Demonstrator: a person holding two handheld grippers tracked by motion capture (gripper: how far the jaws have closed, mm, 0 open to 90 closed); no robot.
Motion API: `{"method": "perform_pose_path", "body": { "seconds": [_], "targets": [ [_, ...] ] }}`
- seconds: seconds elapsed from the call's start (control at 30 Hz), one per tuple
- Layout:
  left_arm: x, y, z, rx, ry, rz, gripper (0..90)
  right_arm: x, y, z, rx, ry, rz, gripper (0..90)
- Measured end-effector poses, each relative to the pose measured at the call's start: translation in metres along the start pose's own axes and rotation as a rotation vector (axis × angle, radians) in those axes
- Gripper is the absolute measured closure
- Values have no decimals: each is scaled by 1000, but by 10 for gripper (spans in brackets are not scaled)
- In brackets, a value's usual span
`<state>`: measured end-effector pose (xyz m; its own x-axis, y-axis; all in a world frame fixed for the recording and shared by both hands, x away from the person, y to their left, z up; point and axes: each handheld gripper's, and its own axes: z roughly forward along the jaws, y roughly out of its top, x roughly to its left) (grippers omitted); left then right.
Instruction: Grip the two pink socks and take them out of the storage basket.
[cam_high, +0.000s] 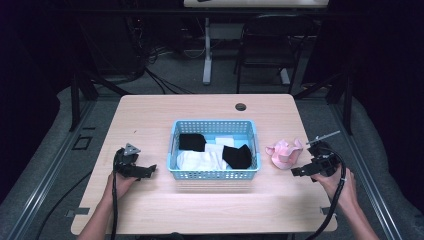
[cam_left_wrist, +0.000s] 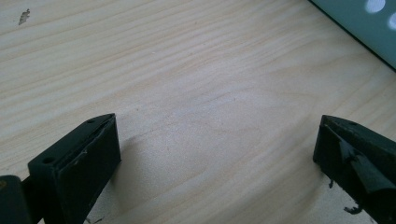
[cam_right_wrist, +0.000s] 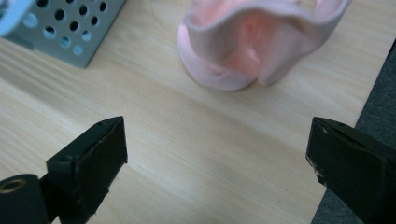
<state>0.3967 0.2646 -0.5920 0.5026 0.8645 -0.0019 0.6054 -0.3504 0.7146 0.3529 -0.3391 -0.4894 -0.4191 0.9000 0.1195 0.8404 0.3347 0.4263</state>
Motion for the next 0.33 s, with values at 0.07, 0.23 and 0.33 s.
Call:
{"method": "perform_pose_path", "body": {
  "seconds": [0.07,0.23,0.33],
  "targets": [
    [0,0,0,2,0,2,5,-2,-6,8,32,6,1,50],
    [0,0,0,0,0,0,5,-4,-10,15,73,-2,-5,52],
    [0,0,0,1,0,1,5,-5,-13,20,79,3,5,52]
  ]
}}
